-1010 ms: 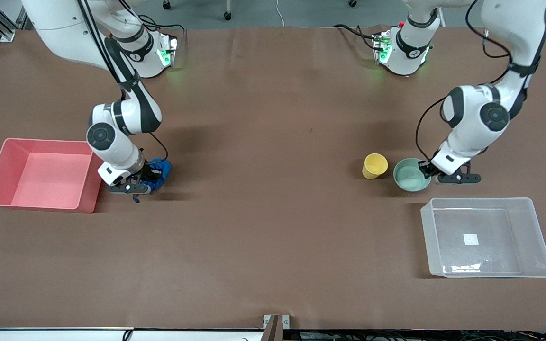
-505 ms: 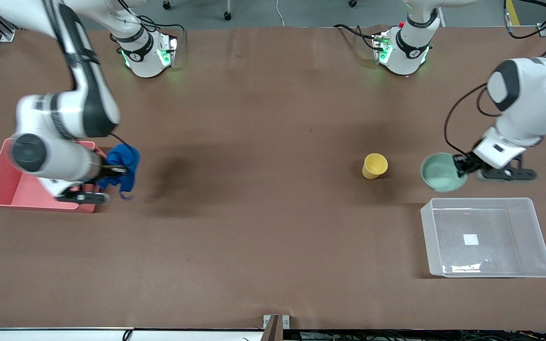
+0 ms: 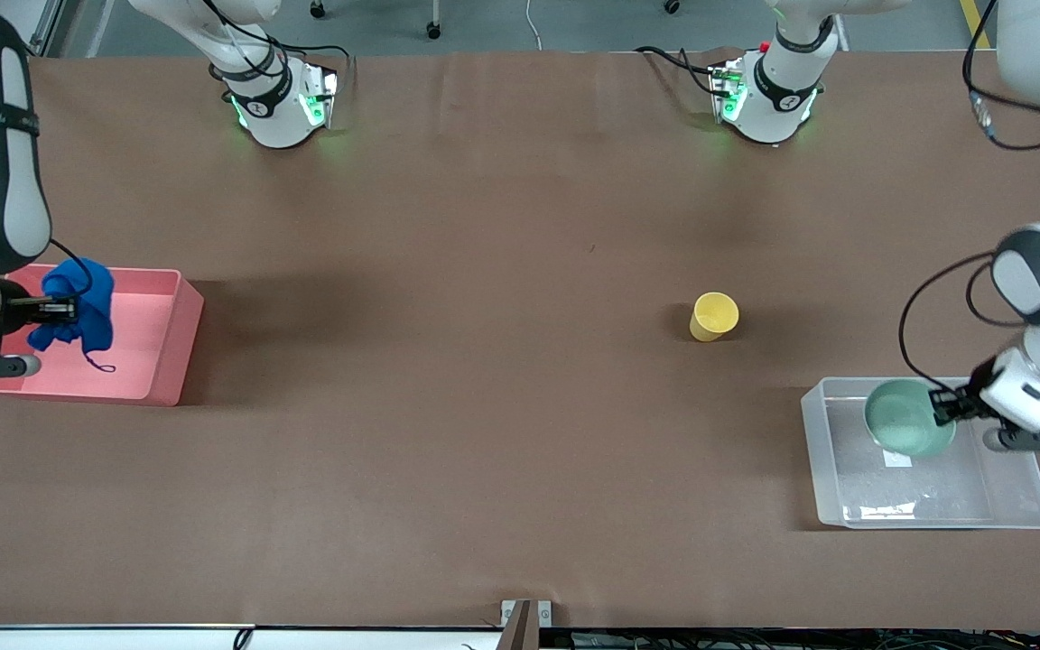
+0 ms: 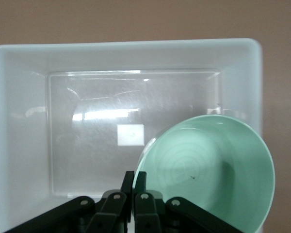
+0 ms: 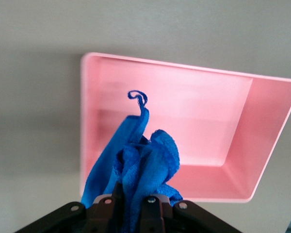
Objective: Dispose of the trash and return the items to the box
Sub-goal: 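Carry the cloth into the pink bin while the left gripper carries the bowl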
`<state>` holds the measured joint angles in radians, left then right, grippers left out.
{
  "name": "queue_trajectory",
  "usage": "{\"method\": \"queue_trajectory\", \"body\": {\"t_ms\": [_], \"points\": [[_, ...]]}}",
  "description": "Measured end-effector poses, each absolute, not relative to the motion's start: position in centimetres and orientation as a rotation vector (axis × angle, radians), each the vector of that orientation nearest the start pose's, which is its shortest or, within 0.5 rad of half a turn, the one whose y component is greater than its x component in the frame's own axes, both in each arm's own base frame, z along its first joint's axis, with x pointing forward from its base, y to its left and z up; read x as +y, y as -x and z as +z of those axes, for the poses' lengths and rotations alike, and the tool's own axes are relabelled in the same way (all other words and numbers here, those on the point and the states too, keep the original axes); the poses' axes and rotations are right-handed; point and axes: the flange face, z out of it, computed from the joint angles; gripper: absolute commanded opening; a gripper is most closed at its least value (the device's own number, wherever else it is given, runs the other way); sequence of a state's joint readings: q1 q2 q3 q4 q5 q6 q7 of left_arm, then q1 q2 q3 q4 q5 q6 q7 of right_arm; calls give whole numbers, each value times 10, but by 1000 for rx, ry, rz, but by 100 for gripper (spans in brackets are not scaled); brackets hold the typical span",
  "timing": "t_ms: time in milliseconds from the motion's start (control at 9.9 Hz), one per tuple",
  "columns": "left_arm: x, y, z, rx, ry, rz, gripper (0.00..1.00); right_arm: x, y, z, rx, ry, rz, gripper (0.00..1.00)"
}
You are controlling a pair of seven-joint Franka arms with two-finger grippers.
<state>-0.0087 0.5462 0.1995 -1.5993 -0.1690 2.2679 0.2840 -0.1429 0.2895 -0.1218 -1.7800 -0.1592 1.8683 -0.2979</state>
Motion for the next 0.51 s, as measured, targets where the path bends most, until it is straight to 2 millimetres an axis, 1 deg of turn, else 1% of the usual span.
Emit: {"method": "queue_trajectory", "body": {"t_ms": [101,202,303,404,505], "points": [[130,-700,305,15,3145,-189,3,-186,-578,351,-181,3229,365,1],[144,-702,279,-31,3158,-163,6,-197,-564,318,-203,3227,330,2],[150,-704,260,-67,3169,-160,12,-202,-551,290,-213,3232,274,4],[150,-705,249,-86,3176,-164,22,-206,-541,270,-214,3242,211,14],[150,-705,245,-90,3178,-159,60,-209,-534,256,-213,3248,164,48]]}}
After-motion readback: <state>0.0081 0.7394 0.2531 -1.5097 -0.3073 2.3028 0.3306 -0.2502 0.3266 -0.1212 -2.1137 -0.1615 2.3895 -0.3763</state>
